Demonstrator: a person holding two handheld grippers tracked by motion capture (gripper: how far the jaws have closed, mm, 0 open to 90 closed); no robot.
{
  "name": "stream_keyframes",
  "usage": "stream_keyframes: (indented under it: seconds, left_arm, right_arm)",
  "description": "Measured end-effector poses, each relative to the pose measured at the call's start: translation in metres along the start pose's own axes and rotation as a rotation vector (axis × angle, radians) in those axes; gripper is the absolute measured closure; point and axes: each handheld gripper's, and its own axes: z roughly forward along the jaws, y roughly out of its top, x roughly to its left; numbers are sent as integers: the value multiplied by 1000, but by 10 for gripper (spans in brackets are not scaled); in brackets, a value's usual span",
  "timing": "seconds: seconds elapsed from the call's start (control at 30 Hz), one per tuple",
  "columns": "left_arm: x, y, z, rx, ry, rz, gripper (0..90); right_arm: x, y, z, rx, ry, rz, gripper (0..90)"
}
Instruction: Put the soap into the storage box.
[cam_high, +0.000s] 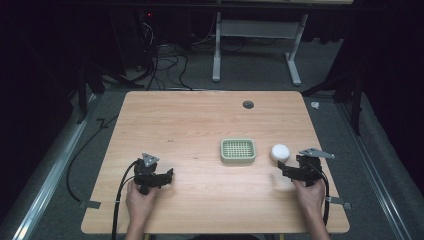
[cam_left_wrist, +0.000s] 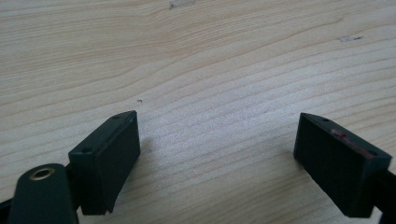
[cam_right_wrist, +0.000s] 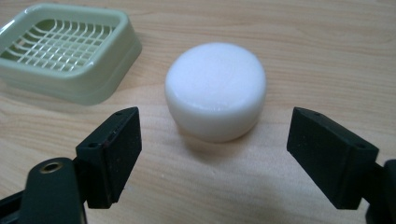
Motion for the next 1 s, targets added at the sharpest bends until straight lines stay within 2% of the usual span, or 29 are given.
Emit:
stream_keyframes:
  seconds: [0.43, 0.73, 1.0]
  left_arm:
    - [0, 0, 0, -3, -1, -2, 150]
    - [0, 0, 0, -2, -1, -2, 150]
    - [1, 0, 0, -3, -3, -4, 150]
  right_arm:
    - [2, 18, 10, -13, 9, 4, 151]
    - [6, 29, 23, 1, 0, -10, 142]
    - [7, 29, 33, 23, -16, -15, 139]
